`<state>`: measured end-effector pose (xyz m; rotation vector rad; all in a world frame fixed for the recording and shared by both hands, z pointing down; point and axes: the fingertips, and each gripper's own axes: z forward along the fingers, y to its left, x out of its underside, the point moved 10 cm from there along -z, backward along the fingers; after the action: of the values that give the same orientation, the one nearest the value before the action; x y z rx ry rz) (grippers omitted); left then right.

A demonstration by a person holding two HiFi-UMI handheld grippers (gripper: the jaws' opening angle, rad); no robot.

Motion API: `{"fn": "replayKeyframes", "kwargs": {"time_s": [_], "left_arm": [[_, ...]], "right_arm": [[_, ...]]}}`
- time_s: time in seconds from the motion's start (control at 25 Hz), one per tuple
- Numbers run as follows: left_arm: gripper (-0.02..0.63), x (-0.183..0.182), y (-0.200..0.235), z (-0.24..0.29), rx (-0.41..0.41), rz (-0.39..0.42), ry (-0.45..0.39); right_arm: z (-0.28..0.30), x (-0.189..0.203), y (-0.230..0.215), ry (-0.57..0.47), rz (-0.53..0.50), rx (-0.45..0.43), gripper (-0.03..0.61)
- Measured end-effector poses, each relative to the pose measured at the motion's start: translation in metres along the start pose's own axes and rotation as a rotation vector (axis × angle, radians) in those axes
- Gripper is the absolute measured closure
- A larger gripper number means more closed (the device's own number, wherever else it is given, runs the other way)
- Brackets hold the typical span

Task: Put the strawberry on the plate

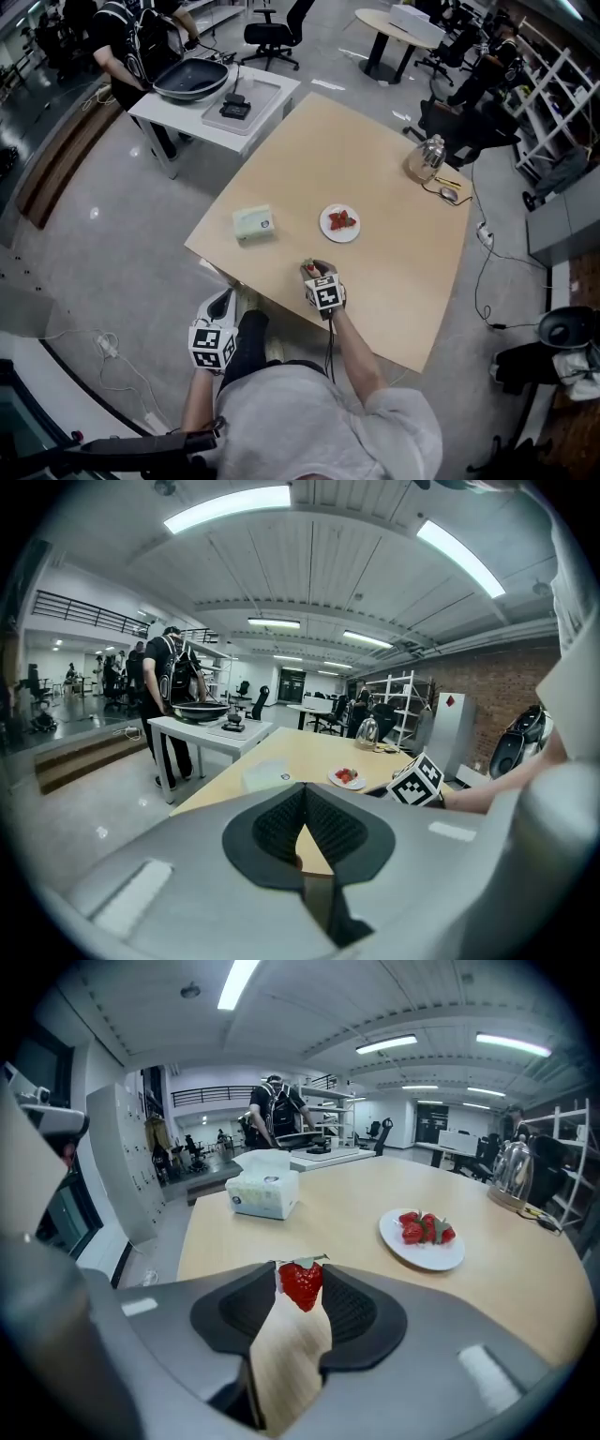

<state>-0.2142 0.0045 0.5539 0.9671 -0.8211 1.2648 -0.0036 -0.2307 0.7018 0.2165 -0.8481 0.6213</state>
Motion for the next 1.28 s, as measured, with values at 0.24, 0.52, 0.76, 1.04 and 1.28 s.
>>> {"fn": "replayKeyframes", "kwargs": {"time_s": [0.24,0.52,0.76,1.04,1.28], "left_arm": [[0.594,-0.006,-0.006,0.021,0.08,0.033,-0.005],[0.594,-0.014,-0.015,0.046,0.167,0.061,0.006],[0.594,-0.021,-0.023,0.067,0.214,0.077,0.009],[0.594,-0.025,-0.028,0.088,0.24,0.083,0.022],[0.594,-0.028,-0.031,0.112,0.256,0.092,0.04]], "right_arm": [[-0.022,0.006,-0.022,-0.042,0.063,0.087,0.419],[-0.04,0.011,-0.043,-0.058,0.115,0.166,0.419],[-0.049,0.009,-0.061,-0.079,0.136,0.213,0.42],[-0.05,0.003,-0.079,-0.104,0.152,0.241,0.42],[-0.037,0.004,-0.095,-0.1,0.174,0.252,0.42]]}}
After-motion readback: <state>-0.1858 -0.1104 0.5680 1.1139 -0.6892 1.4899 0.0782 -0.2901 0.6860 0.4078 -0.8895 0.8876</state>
